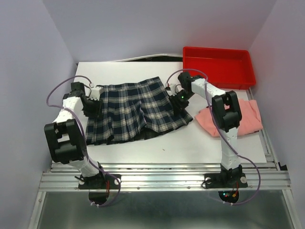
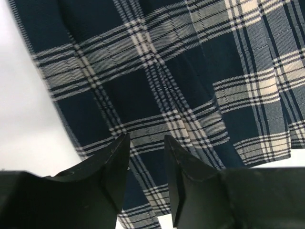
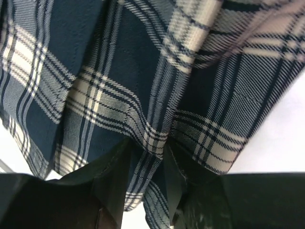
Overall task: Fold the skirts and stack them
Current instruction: Flatten the skirt out
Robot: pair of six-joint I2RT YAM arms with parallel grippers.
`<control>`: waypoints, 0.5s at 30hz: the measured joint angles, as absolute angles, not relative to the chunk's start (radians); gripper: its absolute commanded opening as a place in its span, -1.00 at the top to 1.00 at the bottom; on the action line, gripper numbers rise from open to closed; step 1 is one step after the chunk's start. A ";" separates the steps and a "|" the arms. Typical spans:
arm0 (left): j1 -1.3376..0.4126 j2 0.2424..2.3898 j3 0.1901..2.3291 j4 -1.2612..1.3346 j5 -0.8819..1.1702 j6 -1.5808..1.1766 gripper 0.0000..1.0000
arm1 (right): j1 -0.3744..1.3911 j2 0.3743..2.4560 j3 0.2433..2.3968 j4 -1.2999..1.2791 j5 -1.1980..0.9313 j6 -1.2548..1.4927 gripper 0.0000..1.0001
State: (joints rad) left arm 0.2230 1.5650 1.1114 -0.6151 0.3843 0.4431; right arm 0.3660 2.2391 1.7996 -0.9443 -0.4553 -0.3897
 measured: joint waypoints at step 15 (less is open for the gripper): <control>0.112 2.313 1.967 -0.804 0.330 0.408 0.16 | 0.723 2.170 1.650 -1.100 -0.842 -0.517 -0.26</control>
